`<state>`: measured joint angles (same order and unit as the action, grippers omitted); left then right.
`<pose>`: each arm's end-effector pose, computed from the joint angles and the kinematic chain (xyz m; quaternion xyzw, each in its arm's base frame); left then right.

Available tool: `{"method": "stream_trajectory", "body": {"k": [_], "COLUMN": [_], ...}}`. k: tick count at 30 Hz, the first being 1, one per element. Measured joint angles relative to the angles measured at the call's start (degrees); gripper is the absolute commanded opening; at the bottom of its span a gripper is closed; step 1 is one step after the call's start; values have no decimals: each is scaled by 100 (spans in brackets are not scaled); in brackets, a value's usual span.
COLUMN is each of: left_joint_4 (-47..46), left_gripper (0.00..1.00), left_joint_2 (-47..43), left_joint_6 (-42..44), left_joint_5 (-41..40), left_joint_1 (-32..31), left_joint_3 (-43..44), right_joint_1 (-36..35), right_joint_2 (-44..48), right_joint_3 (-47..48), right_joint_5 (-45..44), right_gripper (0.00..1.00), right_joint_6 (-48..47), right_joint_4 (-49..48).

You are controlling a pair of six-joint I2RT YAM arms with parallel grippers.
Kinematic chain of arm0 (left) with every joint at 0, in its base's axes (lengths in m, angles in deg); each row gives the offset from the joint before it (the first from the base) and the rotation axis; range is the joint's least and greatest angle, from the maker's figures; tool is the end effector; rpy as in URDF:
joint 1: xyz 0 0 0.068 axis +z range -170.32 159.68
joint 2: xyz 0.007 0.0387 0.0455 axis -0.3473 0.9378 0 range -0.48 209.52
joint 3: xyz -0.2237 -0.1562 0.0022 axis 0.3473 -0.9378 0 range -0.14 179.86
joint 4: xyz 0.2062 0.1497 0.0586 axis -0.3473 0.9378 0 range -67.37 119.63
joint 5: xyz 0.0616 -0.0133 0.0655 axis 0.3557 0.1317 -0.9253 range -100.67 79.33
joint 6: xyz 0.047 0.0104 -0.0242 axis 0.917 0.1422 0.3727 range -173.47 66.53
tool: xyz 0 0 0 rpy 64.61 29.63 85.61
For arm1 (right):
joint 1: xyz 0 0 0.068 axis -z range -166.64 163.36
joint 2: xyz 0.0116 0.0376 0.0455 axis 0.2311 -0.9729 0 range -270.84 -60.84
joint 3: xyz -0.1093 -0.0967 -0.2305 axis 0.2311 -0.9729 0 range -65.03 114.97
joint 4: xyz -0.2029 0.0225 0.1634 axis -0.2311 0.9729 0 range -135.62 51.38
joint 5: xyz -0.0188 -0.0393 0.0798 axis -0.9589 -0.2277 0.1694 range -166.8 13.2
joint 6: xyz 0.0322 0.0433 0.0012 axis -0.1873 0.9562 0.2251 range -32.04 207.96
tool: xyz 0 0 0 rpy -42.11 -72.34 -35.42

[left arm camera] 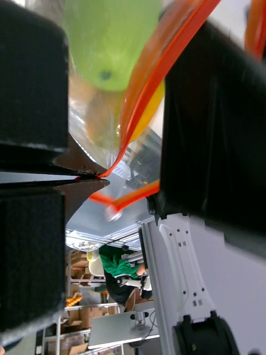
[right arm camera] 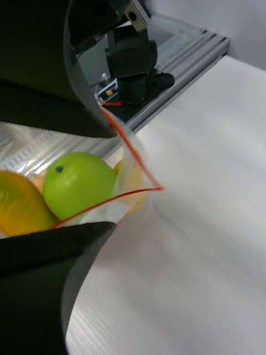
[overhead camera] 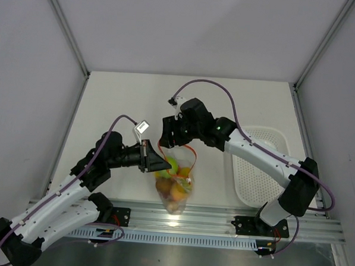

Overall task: Place the food in the zip-top bag and seal the zipper
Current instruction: Adjust the zipper food storage bag at the center of the board.

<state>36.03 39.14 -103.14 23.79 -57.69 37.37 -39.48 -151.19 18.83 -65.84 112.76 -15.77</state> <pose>0.1175 -0.1151 0.3052 0.0967 0.7752 -0.5690 0.2568 0.2119 0.2907 0.3448 -0.2570 0.8514 0.3480 0.2967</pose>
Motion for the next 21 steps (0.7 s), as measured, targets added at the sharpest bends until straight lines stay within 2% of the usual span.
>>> {"method": "stream_trajectory", "body": {"k": [2,6,10,14,18,21], "left_joint_4": [-50,-186,-299,-315,-319,-315], "left_gripper": [0,1,1,1,1,1], "left_joint_2": [46,52,87,103,164,238], "left_joint_6": [-92,-197,-249,-269,-264,-258], "left_joint_5": [-37,-138,-188,-249,-286,-293], "left_joint_1": [0,0,0,0,0,0], "left_joint_3": [-138,-271,-271,-271,-269,-258], "right_joint_1": [0,-9,-9,-13,-219,-671], "right_joint_2": [-2,275,1016,2052,2881,3093], "right_joint_3": [0,4,2,-365,-986,-1314], "right_joint_5": [-22,-334,-691,-634,-426,-400], "right_gripper": [73,74,67,61,59,59], "right_joint_6": [-61,-186,-271,-280,-190,-63], "right_joint_4": [114,437,833,916,997,1191]}}
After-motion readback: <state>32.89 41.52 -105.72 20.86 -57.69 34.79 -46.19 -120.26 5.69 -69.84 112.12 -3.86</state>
